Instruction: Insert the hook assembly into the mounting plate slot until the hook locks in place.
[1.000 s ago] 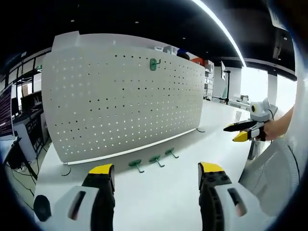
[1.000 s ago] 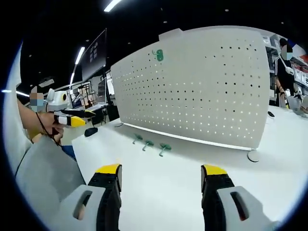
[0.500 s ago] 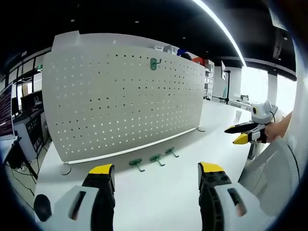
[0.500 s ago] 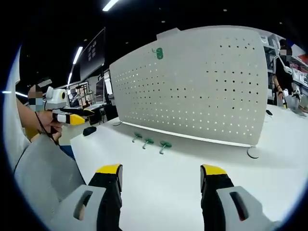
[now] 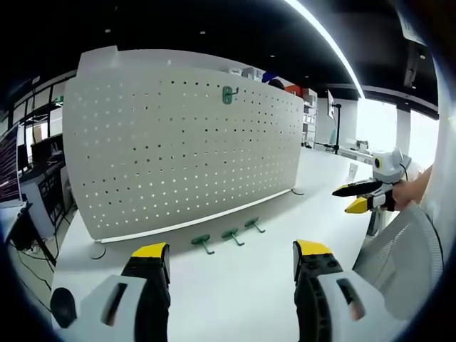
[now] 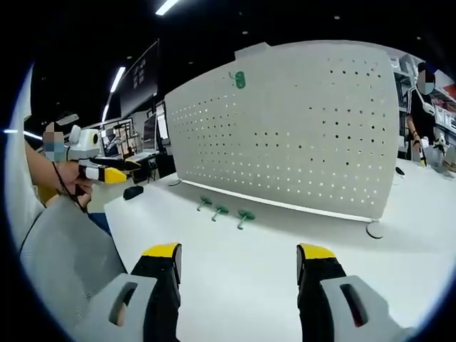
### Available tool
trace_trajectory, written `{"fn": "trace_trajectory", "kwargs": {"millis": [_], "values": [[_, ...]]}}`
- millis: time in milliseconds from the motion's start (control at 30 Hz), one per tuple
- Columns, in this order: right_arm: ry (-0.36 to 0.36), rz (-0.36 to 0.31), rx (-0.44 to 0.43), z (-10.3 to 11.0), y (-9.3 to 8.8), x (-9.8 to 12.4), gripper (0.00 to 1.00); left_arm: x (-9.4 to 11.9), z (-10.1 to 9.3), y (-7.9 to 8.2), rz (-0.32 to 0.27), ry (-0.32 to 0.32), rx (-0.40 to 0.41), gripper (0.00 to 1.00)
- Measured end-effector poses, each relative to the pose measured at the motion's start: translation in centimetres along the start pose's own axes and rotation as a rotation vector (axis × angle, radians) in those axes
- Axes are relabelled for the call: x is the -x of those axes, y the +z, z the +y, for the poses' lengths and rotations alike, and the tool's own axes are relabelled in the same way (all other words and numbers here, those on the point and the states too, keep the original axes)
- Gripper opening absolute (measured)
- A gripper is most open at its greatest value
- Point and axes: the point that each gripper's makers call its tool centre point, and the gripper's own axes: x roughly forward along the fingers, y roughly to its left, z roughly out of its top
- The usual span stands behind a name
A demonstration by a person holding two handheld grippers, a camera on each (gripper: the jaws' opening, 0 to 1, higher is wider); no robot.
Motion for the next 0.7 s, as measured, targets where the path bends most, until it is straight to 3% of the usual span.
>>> {"fn": "trace_trajectory", "kwargs": {"millis": [700], "values": [[-0.006,-0.024,-0.020,-0.31,0.49,0.11,0.63,-0.49,-0.56,0.11,0.017,-0.010,-0.027,0.72]]}}
